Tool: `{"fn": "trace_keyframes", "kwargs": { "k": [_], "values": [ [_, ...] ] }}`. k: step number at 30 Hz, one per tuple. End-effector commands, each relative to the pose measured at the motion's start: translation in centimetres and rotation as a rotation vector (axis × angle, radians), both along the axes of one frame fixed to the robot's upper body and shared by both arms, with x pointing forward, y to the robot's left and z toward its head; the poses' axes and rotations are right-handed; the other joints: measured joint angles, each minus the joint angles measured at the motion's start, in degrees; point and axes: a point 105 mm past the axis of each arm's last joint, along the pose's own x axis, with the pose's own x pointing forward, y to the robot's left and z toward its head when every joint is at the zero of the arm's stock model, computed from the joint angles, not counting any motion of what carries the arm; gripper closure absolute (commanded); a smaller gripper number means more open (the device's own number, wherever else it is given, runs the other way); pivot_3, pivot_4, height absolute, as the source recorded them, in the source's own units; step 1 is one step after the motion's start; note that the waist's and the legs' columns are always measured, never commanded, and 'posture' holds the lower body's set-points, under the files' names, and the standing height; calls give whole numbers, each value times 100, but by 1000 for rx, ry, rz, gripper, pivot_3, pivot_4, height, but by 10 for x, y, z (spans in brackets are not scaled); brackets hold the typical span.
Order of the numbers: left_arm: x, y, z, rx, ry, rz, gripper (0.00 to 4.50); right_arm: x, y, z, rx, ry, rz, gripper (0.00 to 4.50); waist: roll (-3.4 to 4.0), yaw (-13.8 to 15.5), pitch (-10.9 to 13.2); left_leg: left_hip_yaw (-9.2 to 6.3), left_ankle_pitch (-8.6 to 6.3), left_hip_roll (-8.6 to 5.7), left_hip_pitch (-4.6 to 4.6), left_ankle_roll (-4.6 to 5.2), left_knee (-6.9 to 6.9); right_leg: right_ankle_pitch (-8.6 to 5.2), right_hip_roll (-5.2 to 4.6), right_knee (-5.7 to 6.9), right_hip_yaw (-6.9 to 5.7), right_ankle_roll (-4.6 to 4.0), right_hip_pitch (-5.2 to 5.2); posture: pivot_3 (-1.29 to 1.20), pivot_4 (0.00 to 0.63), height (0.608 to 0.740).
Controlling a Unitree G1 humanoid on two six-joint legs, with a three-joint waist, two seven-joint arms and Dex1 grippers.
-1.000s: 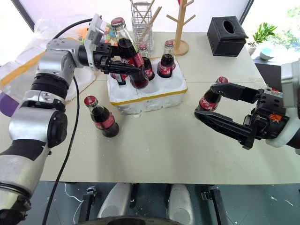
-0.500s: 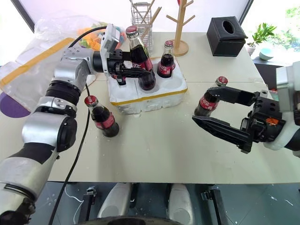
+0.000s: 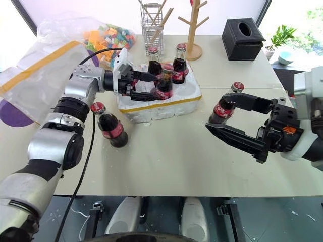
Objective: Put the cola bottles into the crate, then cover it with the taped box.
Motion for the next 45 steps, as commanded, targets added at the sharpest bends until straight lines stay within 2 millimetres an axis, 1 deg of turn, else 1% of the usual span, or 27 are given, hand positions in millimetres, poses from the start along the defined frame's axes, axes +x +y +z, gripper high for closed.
{"fn": "trace_keyframes", "kwargs": {
  "k": [1,3,4,5,6,7,8,9,10,11,12,13,15,16,18,19,20,21,22,23,25,26,29,32,38,43,45],
  "values": [
    [-7,19,34,-83,-45,-16,83,1,0,8,17,-47,4,0,0,-3,0,0,0,0,0,0,1,1,0,0,1,0,0,0,150,740],
    [-12,31,49,-118,-59,-5,83,2,0,7,20,-42,10,0,0,-30,0,1,0,1,0,-1,1,1,1,0,4,0,-1,0,150,740],
    [-13,42,57,-123,-82,23,83,3,1,6,20,-39,16,0,1,-36,-1,1,0,2,1,-1,0,1,2,0,5,0,0,0,150,740],
    [-15,49,62,-123,-96,42,83,3,1,6,20,-37,20,0,2,-47,-1,1,0,2,3,-1,-1,1,3,0,7,0,0,0,150,740],
    [-18,62,68,-120,-126,77,83,4,2,6,21,-36,28,0,2,-65,-1,2,0,2,3,-1,-1,1,3,0,7,0,0,0,150,740],
    [-22,75,72,-112,-155,113,83,4,2,6,23,-36,34,0,2,-82,-1,2,0,2,5,-1,-2,1,3,0,10,0,0,0,150,740],
    [-24,82,74,-106,-171,134,83,4,2,7,25,-36,38,0,3,-127,-2,4,0,2,5,-1,-2,1,3,0,11,0,0,0,150,740],
    [-31,96,77,-104,-185,166,83,5,2,7,27,-34,41,0,4,-138,-2,4,1,2,5,-1,-2,1,3,0,14,0,0,0,150,740],
    [-36,103,79,-102,-191,185,83,6,3,7,26,-31,45,0,3,-145,-2,5,1,2,6,-1,-2,2,3,1,15,1,0,0,150,740],
    [-45,116,81,-96,-192,217,83,7,3,6,25,-27,48,0,4,-145,-2,6,1,2,6,-2,-1,3,3,0,18,3,0,0,150,740],
    [-55,131,81,-84,-193,253,83,7,2,6,23,-23,50,0,4,-167,-2,9,2,2,8,-3,-1,4,3,1,22,4,1,0,150,740],
    [-62,139,81,-74,-193,276,83,8,2,6,22,-21,51,0,4,-195,-1,11,3,4,7,-5,-2,6,3,0,28,4,-2,0,150,740],
    [-80,164,76,-51,-175,357,83,9,1,6,21,-14,57,0,4,-205,-2,23,3,17,16,-5,-5,6,10,0,42,3,-3,0,150,740],
    [-86,170,74,-45,-167,382,83,9,1,6,21,-12,60,0,4,-198,-2,27,3,23,18,-5,-5,6,10,0,43,3,-2,0,150,740],
    [-106,189,56,11,-126,443,83,11,1,6,17,-6,68,0,7,-183,-2,39,3,43,23,-5,-5,9,15,-2,48,-2,-2,0,150,740],
    [-113,194,50,33,-113,456,83,12,0,6,16,-4,70,0,8,-176,-3,47,3,46,29,-5,-6,10,16,-2,54,-4,0,0,150,740],
    [-124,196,41,55,-81,455,83,12,0,6,13,2,79,0,9,-165,-3,51,3,50,35,-6,-7,11,17,-3,61,-5,1,0,150,740],
    [-134,191,34,54,-56,438,83,12,1,5,5,10,94,0,9,-154,-3,63,2,53,40,-6,-7,11,18,-5,66,-12,2,0,150,740],
    [-142,184,27,48,-29,425,83,13,1,4,-4,19,109,0,8,-131,-3,74,2,61,43,-7,-8,6,22,-11,73,-37,2,0,150,740],
    [-148,174,19,45,-9,400,83,13,3,3,-13,26,130,0,6,-108,-4,75,2,64,43,-8,-7,9,23,-14,74,-42,4,0,150,740],
    [-152,157,5,43,1,369,83,14,6,2,-25,31,158,0,6,-44,-4,91,4,84,42,-15,-5,12,19,-21,76,-47,9,0,150,740],
    [-153,149,-2,40,3,353,83,15,7,2,-26,29,163,0,6,-11,-4,124,5,98,44,-17,-5,14,15,-22,78,-49,8,0,150,740],
    [-142,133,-12,15,-30,355,83,18,10,4,-11,26,175,0,10,25,-7,163,5,101,48,-17,-5,16,11,-21,87,-50,6,0,150,740],
    [-134,121,-18,2,-31,327,83,21,11,5,-12,27,168,0,9,9,-8,174,6,94,42,-16,-5,17,19,-20,93,-49,-4,0,150,740],
    [-120,105,-27,3,-19,279,83,20,11,8,-2,22,156,0,9,-9,-8,186,5,95,40,-13,-9,18,33,-17,102,-48,-17,0,150,740],
    [-114,90,-49,44,10,228,83,20,11,8,1,14,133,0,9,3,-8,187,5,96,42,-13,-8,20,34,-16,104,-49,-16,0,150,740],
    [-112,89,-57,71,4,222,83,19,11,9,4,8,124,0,9,4,-8,187,5,97,41,-13,-8,20,34,-17,104,-49,-16,0,150,740]
  ]
}}
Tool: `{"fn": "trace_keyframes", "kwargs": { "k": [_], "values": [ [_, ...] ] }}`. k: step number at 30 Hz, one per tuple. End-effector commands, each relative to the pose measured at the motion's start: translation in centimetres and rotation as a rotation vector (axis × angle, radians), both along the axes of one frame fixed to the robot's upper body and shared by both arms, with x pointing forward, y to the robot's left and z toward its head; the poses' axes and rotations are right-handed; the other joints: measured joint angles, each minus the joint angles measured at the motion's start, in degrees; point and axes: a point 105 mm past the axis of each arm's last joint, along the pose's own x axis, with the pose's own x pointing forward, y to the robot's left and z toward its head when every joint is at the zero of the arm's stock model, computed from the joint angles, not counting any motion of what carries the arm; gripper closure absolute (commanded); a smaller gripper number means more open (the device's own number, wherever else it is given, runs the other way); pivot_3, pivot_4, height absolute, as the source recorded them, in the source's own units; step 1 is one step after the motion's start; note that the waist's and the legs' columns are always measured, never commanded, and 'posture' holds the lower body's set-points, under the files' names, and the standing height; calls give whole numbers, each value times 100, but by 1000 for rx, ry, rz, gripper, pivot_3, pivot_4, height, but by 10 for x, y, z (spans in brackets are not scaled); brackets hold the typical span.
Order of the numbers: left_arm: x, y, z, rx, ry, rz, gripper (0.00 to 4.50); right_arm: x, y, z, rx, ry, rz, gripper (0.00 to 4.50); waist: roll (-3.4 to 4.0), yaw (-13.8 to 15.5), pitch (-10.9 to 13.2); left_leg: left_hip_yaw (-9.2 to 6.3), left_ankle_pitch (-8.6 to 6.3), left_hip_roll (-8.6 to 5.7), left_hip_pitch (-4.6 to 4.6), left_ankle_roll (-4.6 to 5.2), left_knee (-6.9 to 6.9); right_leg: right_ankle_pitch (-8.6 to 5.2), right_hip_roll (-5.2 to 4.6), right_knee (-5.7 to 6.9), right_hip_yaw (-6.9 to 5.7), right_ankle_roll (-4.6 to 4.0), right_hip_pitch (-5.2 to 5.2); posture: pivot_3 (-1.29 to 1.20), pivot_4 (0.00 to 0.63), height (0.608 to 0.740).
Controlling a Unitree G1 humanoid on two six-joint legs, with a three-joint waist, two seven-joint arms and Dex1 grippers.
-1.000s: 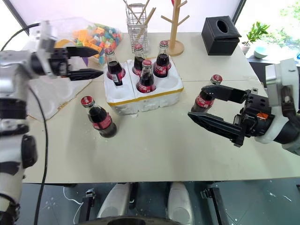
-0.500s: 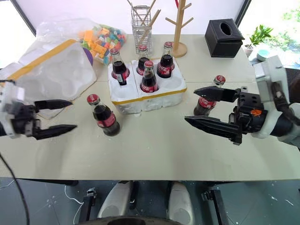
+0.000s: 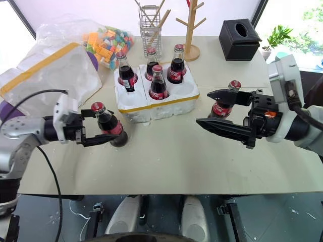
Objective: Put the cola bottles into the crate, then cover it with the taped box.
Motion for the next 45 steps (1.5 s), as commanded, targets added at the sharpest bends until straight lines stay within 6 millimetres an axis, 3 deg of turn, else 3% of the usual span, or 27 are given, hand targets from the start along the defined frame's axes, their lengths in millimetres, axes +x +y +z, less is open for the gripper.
{"fn": "trace_keyframes", "kwargs": {
  "k": [1,4,6,12,16,21,23,27,34,39,43,45],
  "values": [
    [3,-2,-2,40,-51,-20,83,-5,0,10,16,-53,-7,0,0,0,0,0,0,0,-1,0,0,0,0,-1,0,0,0,0,150,740],
    [5,-3,6,-13,-54,-14,879,-4,-1,10,23,-56,-18,0,0,0,0,1,0,0,-1,0,0,0,0,-1,1,0,0,0,150,740],
    [5,-3,16,-52,-50,-13,1765,-5,-1,9,23,-55,-22,0,0,-1,0,2,0,1,0,0,0,0,0,-1,2,0,0,0,150,740],
    [-18,-2,72,-209,63,-153,1820,-6,-2,8,24,-51,-29,0,-3,-4,3,-2,0,5,-12,0,0,0,6,1,2,1,-12,0,150,740],
    [6,-3,120,-293,-39,-137,1820,-7,-2,5,8,-48,-21,0,-4,32,3,-15,1,3,-22,0,9,2,17,0,-1,3,-10,0,150,740],
    [44,-4,143,-249,-180,-91,1820,-11,0,2,-11,-48,-3,0,-4,-20,3,0,1,0,-10,2,6,14,18,-1,10,25,-6,0,150,740],
    [56,-5,144,-216,-213,-92,1820,-12,0,1,-13,-49,-2,0,-5,-14,3,-1,1,2,-11,2,3,17,23,1,12,30,-10,0,150,740],
    [81,-18,120,-112,-201,-125,1820,-12,0,-2,-17,-51,-13,0,-6,-2,3,-4,1,4,-18,2,3,18,28,-2,11,30,-12,0,150,740],
    [96,-36,91,-104,-150,-156,1820,-13,0,-7,-16,-47,-18,0,-8,-7,4,-6,0,5,-34,3,5,20,27,-5,11,34,-23,0,150,740],
    [103,-28,55,22,-140,-116,1820,-10,3,-10,-15,-59,-21,0,-8,-10,4,-6,0,6,-31,3,7,21,27,-1,11,34,-24,0,150,740],
    [100,-20,49,32,-121,-107,21,-12,6,-14,-12,-63,-13,0,-8,-4,4,-7,0,8,-30,3,7,22,28,1,11,33,-24,0,150,740],
    [97,-17,53,24,-132,-105,21,-12,6,-16,-10,-63,-10,0,-8,-10,4,-7,0,8,-30,4,7,22,28,0,11,33,-23,0,150,740]
  ]
}}
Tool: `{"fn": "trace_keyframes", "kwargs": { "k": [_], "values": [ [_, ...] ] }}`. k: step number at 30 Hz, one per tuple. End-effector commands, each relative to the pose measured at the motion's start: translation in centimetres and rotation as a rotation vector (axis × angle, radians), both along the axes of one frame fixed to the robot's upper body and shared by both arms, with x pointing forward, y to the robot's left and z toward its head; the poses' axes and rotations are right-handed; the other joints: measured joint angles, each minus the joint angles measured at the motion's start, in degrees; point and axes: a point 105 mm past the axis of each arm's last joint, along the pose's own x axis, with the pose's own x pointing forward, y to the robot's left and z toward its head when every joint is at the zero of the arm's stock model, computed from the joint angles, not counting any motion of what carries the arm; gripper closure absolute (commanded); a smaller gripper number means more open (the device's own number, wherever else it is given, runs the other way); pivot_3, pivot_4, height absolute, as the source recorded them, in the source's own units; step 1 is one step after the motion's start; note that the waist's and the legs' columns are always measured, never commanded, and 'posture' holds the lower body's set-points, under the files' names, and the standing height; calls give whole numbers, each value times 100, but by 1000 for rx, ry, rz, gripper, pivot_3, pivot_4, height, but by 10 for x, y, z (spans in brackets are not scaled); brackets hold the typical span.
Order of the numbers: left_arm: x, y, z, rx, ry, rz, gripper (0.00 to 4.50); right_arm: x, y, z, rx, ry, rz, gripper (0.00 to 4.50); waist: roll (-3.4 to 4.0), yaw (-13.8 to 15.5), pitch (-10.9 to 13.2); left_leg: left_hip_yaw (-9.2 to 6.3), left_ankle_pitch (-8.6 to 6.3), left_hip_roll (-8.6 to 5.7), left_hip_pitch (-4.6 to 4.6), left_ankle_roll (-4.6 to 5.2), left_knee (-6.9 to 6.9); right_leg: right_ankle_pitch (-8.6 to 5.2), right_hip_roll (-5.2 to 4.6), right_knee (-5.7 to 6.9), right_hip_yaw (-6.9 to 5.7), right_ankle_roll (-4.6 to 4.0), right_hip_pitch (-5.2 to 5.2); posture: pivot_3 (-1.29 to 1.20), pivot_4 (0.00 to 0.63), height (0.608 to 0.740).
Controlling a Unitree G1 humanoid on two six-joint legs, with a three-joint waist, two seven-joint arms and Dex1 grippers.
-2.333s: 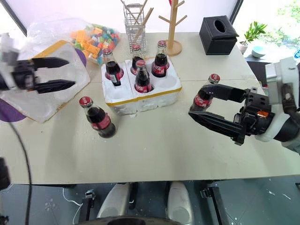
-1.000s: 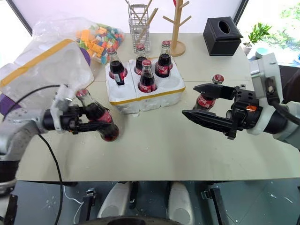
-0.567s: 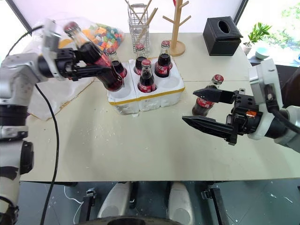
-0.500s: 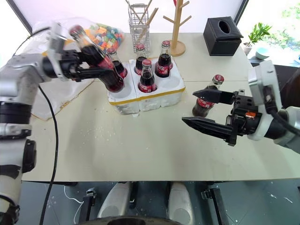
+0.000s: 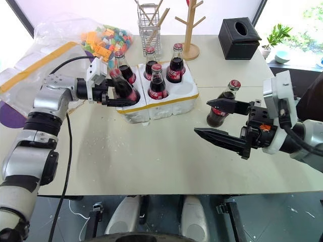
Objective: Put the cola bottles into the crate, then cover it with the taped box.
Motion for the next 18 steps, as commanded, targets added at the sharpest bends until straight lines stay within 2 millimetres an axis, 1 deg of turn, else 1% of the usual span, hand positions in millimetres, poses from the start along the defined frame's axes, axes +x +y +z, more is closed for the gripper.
{"fn": "trace_keyframes", "kwargs": {
  "k": [1,3,7,9,10,13,15,16,18],
  "values": [
    [-7,9,21,-23,-64,1,21,-3,3,4,-4,-46,16,0,0,-15,0,1,0,0,0,0,0,0,0,-1,1,0,0,0,150,740],
    [-11,15,37,-68,-79,17,21,-2,3,5,-7,-49,19,0,0,-16,0,1,0,0,1,0,0,0,0,0,1,0,0,0,150,740],
    [-31,30,73,-138,-119,39,21,1,0,7,-13,-55,18,0,0,-23,0,-1,0,5,3,0,1,1,5,3,1,-1,0,0,150,740],
    [-47,46,96,-174,-140,62,21,2,-2,8,-17,-57,15,0,1,-44,0,-1,0,6,5,0,1,1,6,3,1,-1,1,0,150,740],
    [-54,50,103,-185,-145,67,21,2,-2,8,-18,-58,15,0,1,-65,0,-1,0,11,5,0,1,1,9,2,1,-1,1,0,150,740],
    [-88,69,127,-208,-132,72,21,3,-6,8,-23,-57,0,0,2,-134,0,-1,0,18,6,0,0,1,15,2,1,-2,2,0,150,740],
    [-111,73,137,-228,-104,60,21,2,-8,8,-23,-58,-7,0,2,-146,0,0,0,27,7,-1,-1,1,19,2,1,-2,2,0,150,740],
    [-123,72,139,-237,-82,42,21,2,-8,8,-24,-59,-10,0,2,-143,0,1,0,29,10,-1,-1,0,21,2,1,-2,3,0,150,740],
    [-144,66,135,-227,-17,-6,21,2,-10,9,-29,-68,-25,0,3,-148,0,3,0,36,16,-1,-1,0,22,1,2,-6,8,0,150,740]
  ]
}}
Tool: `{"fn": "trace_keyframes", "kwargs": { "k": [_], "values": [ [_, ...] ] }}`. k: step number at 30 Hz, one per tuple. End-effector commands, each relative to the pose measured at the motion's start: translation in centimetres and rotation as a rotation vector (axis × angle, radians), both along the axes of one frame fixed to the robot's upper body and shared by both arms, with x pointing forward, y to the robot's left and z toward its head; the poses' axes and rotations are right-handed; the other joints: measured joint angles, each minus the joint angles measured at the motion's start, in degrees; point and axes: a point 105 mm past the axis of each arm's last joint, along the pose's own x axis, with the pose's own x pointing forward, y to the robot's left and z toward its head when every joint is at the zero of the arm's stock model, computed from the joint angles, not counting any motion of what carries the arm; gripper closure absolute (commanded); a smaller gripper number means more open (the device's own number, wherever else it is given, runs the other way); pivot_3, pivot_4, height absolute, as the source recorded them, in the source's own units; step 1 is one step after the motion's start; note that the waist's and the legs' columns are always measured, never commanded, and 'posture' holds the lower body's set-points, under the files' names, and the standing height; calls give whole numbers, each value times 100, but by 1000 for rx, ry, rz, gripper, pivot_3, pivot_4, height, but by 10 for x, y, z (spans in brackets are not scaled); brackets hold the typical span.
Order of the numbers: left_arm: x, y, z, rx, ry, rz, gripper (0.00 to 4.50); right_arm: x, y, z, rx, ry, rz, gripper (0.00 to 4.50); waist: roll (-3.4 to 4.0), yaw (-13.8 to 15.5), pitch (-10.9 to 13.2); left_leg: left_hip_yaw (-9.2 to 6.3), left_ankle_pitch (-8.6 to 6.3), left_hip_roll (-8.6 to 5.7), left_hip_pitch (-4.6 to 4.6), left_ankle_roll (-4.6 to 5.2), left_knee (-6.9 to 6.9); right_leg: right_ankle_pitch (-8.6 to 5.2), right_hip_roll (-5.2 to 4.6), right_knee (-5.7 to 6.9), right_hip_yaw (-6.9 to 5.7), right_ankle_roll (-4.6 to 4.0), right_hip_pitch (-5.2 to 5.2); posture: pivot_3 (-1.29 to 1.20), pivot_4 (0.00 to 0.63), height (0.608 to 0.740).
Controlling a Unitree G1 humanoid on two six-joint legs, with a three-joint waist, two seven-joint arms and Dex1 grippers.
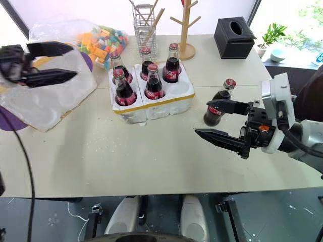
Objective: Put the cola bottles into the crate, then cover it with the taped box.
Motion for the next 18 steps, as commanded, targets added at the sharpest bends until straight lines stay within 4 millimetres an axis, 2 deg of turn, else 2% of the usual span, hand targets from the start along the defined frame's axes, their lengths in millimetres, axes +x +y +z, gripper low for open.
{"fn": "trace_keyframes", "kwargs": {
  "k": [1,5,8,13,15,18],
  "values": [
    [-42,-15,0,21,50,-112,21,-1,-5,11,-17,-67,-39,0,0,5,0,1,0,11,3,-1,-1,-5,0,-3,0,-8,1,0,150,740],
    [-42,-34,-32,44,90,-112,21,6,-23,3,-53,-83,-188,0,3,50,-3,1,-1,12,15,-2,-1,-13,0,-4,1,-26,15,0,150,740],
    [-34,-48,-48,-1,116,-122,21,11,-50,-22,-108,-47,-385,0,-2,141,-6,5,-1,5,16,-3,1,-8,5,-8,3,-35,17,0,150,740],
    [-30,-69,-61,-33,145,-198,21,12,-94,-53,-90,1,-684,0,-4,154,-7,12,0,5,14,-3,-1,-4,12,-10,11,-40,12,0,150,740],
    [-28,-76,-65,-26,147,-223,21,16,-102,-59,-51,4,-754,0,-4,147,-8,15,0,5,17,-3,-1,-3,14,-10,14,-41,13,0,150,740],
    [-26,-84,-71,-16,154,-267,21,29,-103,-68,-8,1,-798,0,-2,94,-9,33,-1,14,32,-3,-1,4,24,-10,31,-51,13,0,150,740]
  ]
}}
